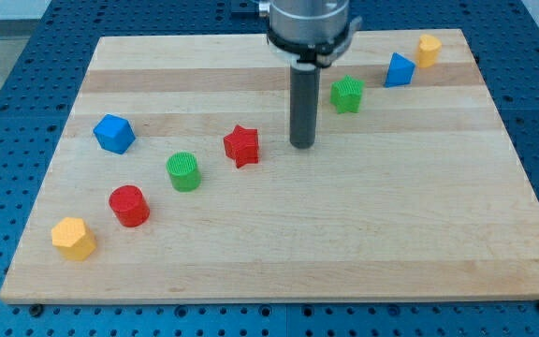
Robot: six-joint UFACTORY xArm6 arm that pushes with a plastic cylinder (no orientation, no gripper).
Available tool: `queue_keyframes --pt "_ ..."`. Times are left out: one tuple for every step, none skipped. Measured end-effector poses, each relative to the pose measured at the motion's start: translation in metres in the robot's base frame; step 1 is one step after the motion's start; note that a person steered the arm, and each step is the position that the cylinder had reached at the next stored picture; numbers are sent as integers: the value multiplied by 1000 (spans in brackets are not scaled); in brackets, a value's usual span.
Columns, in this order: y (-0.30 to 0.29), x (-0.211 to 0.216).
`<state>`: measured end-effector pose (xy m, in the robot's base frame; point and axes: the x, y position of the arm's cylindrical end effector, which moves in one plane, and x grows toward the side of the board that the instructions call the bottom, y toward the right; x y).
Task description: Push the red star vertical to the red circle
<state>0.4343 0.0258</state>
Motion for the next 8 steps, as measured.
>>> queue_keyframes --pt "-10 16" --pt "-43 16" --pt "-67 15" --pt "-90 8" --pt "-113 0" --pt "-133 -11" --pt "-152 -30" --pt "-175 -47"
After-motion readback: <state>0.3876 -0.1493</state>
